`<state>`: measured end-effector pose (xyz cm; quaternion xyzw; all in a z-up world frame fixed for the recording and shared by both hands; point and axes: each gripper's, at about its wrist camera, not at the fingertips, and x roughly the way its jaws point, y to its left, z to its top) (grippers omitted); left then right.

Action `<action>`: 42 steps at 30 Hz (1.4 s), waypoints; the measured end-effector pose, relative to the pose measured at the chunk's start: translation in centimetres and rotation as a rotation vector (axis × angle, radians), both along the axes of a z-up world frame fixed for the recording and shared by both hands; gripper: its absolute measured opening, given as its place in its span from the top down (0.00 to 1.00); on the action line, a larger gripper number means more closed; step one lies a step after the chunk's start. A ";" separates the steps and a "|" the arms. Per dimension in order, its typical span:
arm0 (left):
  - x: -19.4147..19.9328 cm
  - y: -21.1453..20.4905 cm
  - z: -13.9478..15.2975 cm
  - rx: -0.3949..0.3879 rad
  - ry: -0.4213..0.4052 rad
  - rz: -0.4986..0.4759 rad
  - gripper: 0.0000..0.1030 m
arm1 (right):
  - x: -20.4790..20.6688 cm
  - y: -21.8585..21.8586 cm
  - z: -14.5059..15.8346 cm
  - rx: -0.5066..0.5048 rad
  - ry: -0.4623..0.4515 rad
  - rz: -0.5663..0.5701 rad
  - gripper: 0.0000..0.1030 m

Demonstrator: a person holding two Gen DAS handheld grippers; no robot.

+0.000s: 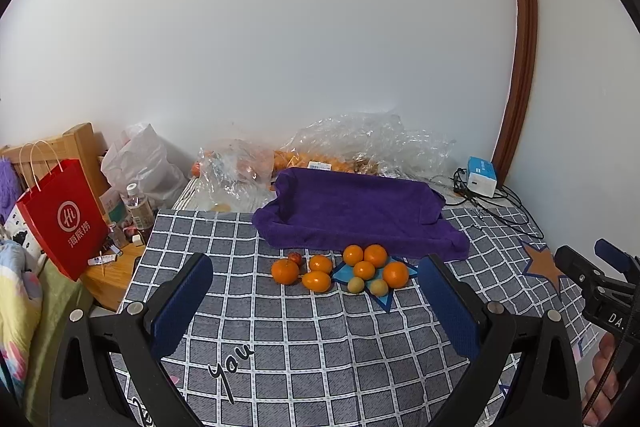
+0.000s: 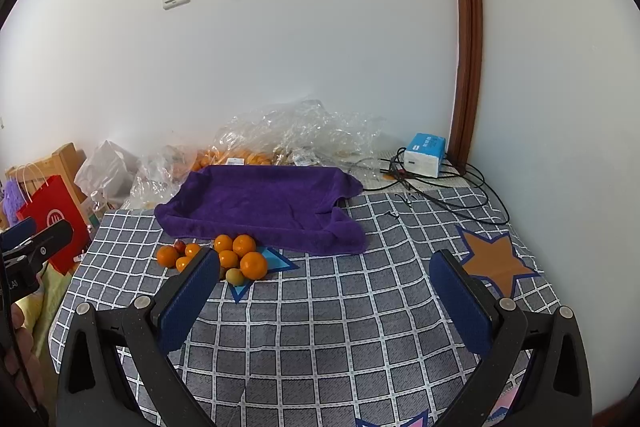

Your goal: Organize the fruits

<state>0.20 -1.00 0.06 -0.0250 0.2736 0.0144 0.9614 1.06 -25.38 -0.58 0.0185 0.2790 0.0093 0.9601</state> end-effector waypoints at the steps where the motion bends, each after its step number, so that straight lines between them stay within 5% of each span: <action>1: 0.0 0.1 0.0 -0.001 0.000 0.000 0.00 | 0.0 0.0 -0.1 -0.003 0.001 0.000 0.00; 42: 0.1 0.7 -1.0 0.001 0.003 -0.008 0.00 | 0.6 1.1 -1.6 -0.046 0.021 0.021 0.00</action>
